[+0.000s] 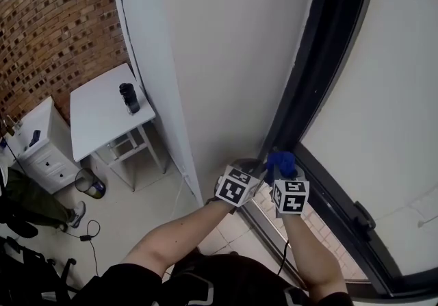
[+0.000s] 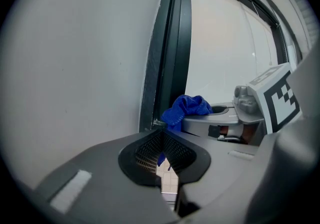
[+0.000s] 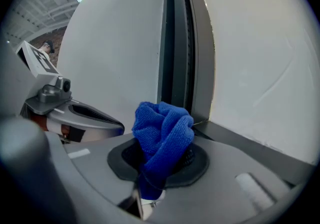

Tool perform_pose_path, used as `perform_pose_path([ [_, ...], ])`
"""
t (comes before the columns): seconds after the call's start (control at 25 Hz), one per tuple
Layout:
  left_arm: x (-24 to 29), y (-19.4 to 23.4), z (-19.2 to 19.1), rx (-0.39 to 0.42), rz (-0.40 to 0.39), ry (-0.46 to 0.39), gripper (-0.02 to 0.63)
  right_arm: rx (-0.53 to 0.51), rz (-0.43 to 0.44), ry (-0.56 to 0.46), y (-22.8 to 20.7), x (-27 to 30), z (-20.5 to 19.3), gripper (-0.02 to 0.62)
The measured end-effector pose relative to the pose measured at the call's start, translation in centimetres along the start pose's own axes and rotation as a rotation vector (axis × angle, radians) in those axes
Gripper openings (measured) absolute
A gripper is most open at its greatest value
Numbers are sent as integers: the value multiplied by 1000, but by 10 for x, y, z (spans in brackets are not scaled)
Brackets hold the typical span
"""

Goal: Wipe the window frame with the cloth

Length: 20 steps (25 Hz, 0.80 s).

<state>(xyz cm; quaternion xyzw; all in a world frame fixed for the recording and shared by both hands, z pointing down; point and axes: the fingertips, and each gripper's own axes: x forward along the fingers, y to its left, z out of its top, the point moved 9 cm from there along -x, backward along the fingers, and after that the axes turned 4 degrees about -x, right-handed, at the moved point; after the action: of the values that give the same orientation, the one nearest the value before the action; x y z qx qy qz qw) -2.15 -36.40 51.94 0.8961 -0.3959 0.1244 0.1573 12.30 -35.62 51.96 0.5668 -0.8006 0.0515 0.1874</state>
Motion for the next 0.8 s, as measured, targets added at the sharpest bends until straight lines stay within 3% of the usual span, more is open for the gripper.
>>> perform_pose_path([
  [0.48,-3,7,3,33,-108,5,-8,32,-101,66,2,7,12,75],
  [0.8,-6,6,17,47,-148,-19,-8,25,-141,53,2,-3,34,75],
])
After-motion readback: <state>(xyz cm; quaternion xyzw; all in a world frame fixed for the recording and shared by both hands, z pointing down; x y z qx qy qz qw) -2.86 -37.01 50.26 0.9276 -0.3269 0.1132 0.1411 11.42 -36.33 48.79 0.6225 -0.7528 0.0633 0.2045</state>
